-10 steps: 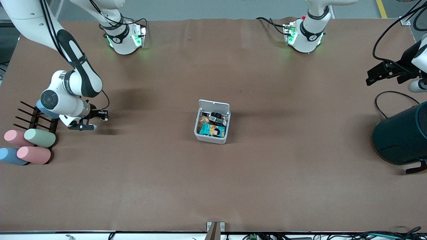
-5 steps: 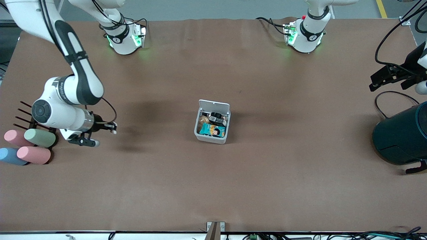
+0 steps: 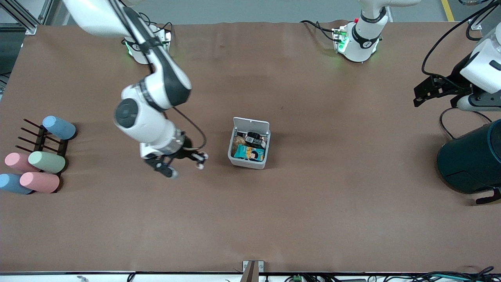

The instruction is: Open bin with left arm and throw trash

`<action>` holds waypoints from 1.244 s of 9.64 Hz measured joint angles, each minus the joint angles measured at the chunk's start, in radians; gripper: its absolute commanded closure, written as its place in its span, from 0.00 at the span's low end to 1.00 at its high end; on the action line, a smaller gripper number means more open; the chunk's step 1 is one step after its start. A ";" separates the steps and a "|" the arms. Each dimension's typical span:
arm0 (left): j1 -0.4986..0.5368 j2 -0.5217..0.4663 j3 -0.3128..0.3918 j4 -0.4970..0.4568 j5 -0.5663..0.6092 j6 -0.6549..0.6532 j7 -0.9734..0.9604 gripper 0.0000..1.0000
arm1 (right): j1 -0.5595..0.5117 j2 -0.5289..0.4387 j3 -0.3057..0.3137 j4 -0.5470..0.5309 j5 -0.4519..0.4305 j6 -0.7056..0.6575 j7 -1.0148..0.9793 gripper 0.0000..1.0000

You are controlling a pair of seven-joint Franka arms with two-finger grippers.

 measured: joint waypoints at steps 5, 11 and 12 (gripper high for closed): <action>0.026 0.017 0.011 0.012 0.000 0.003 0.023 0.00 | 0.134 0.065 -0.005 0.047 0.000 0.099 0.159 0.25; 0.040 0.019 0.013 0.017 0.000 0.003 0.020 0.00 | 0.137 0.075 -0.017 0.055 -0.002 -0.025 0.159 0.08; 0.056 0.019 0.013 0.018 0.000 0.003 0.020 0.00 | 0.132 0.070 -0.038 0.065 -0.019 -0.103 0.152 0.08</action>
